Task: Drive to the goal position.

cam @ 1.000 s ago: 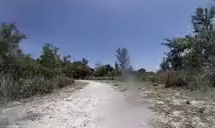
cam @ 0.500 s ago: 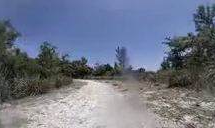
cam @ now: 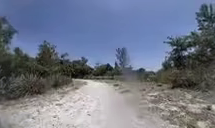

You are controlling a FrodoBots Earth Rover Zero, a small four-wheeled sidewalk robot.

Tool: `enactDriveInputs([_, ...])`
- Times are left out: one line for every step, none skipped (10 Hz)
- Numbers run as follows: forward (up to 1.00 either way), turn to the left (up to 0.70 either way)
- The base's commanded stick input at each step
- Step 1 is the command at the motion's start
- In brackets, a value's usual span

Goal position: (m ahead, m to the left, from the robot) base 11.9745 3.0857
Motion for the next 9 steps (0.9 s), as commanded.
enactDriveInputs([0.45,0.0])
enactDriveInputs([0.45,0.0])
enactDriveInputs([0.45,0.0])
enactDriveInputs([0.45,0.0])
enactDriveInputs([0.45,0.0])
enactDriveInputs([0.45,0.0])
enactDriveInputs([0.45,0.0])
enactDriveInputs([0.45,0.0])
enactDriveInputs([0.45,0.0])
